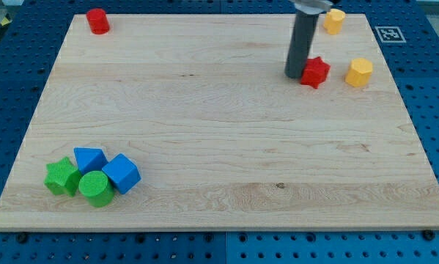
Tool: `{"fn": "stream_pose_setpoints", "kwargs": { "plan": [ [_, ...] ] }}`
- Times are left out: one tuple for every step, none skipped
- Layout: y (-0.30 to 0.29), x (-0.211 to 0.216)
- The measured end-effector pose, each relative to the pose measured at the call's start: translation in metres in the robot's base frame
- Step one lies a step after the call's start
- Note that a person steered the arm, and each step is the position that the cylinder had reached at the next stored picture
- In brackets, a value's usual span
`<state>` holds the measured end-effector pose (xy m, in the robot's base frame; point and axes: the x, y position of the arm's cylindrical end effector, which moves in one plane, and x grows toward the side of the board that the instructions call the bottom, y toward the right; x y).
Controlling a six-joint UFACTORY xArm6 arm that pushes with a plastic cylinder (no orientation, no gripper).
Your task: Move your arm towards the top right
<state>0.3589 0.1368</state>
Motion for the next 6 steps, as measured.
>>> {"fn": "stream_pose_setpoints", "kwargs": {
  "plan": [
    [0.005, 0.000],
    [-0.033, -0.040],
    [-0.033, -0.122],
    [0.002, -0.167],
    [0.085, -0.168],
    [0.133, -0.168]
  ]
}}
